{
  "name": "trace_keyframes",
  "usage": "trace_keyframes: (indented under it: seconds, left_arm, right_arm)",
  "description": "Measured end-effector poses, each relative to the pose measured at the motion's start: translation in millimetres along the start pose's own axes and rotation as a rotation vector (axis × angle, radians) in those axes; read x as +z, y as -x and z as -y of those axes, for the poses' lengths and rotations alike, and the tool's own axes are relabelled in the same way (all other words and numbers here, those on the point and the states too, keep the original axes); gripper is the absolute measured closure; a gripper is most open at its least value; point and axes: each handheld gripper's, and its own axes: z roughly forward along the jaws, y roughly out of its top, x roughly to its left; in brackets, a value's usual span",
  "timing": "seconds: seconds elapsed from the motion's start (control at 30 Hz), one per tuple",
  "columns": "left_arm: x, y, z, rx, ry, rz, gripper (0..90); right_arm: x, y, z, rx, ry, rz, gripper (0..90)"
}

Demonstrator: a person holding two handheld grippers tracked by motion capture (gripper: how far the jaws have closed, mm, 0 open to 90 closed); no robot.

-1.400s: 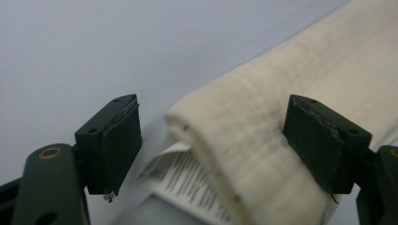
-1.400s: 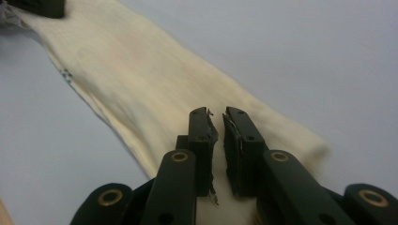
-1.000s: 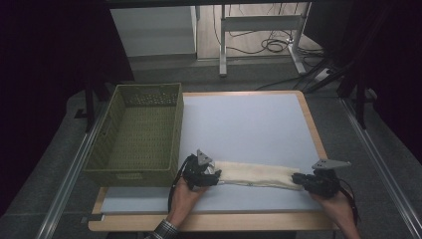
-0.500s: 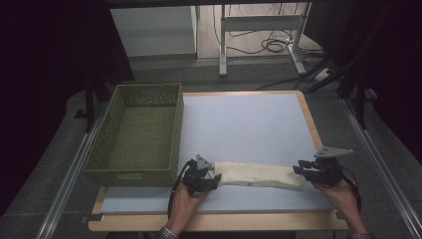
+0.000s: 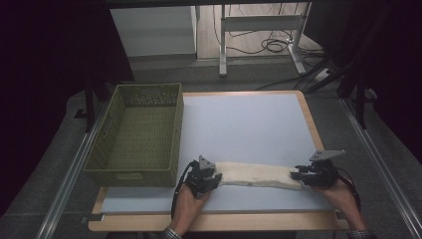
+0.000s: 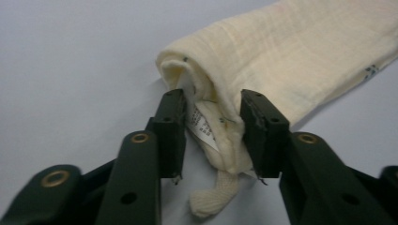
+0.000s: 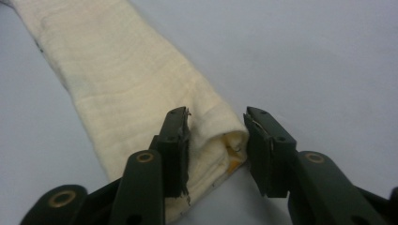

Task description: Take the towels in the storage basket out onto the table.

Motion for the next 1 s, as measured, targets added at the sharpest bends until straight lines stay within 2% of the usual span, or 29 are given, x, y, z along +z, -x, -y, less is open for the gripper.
trace_keyframes:
  seconds: [0.03, 0.07, 0.17, 0.23, 0.27, 0.3, 0.33, 0.5, 0.53, 0.57, 0.63, 0.77, 0.83, 0.93, 1.0]
  left_arm:
    - [0.0, -0.1, 0.0, -0.008, -0.001, 0.015, 68.7]
    - [0.0, -0.1, 0.0, -0.008, -0.001, 0.015, 71.5]
    - [0.3, -1.6, 0.2, -0.009, 0.001, 0.050, 76.5]
    - [0.5, -5.8, 1.0, -0.015, 0.011, 0.086, 80.8]
    - [0.5, -5.8, 1.0, -0.015, 0.011, 0.086, 81.5]
    - [0.5, -11.3, 0.0, -0.024, 0.012, 0.112, 82.3]
    - [0.2, -13.3, -1.3, -0.027, 0.011, 0.117, 82.7]
    - [-4.8, -16.6, -12.1, -0.011, 0.012, 0.104, 83.1]
    - [-8.2, -16.5, -19.6, 0.009, 0.006, 0.096, 83.1]
    - [-8.2, -16.5, -19.6, 0.009, 0.006, 0.096, 83.1]
    - [-11.5, -16.3, -29.8, 0.038, -0.009, 0.076, 83.0]
    - [-7.3, -20.9, -38.0, 0.048, -0.030, 0.051, 83.0]
    - [-4.9, -22.4, -38.9, 0.050, -0.036, 0.050, 82.9]
    - [2.5, -25.8, -40.0, 0.061, -0.054, 0.039, 82.8]
    - [6.6, -27.0, -40.4, 0.064, -0.056, 0.031, 82.7]
  right_arm:
    - [-0.3, -0.1, -0.5, 0.017, -0.008, -0.016, 69.3]
    - [-0.3, -0.1, -0.5, 0.017, -0.008, -0.016, 69.3]
    - [-0.6, -0.7, -1.3, 0.039, -0.022, -0.039, 77.4]
    - [-1.5, -1.3, -1.7, 0.061, -0.029, -0.042, 79.3]
    - [-1.5, -1.3, -1.7, 0.061, -0.029, -0.042, 79.3]
    - [-2.5, -2.9, -1.8, 0.061, -0.028, -0.030, 79.9]
    - [-3.9, -4.0, -2.0, 0.060, -0.027, -0.027, 80.0]
    - [-13.8, -7.8, -4.6, 0.056, 0.004, -0.033, 80.1]
    - [-19.3, -9.9, -6.6, 0.052, 0.013, -0.041, 80.1]
    - [-19.3, -9.9, -6.6, 0.052, 0.013, -0.041, 80.1]
    - [-21.9, -13.0, -8.6, 0.040, 0.002, -0.042, 79.9]
    - [-14.8, -16.5, -6.8, 0.021, -0.030, -0.060, 78.4]
    - [-11.8, -18.0, -6.6, 0.003, -0.041, -0.054, 73.0]
    - [-14.9, -14.6, -10.6, -0.017, -0.019, -0.025, 64.9]
    - [-17.0, -12.6, -13.0, -0.018, -0.011, -0.012, 64.4]
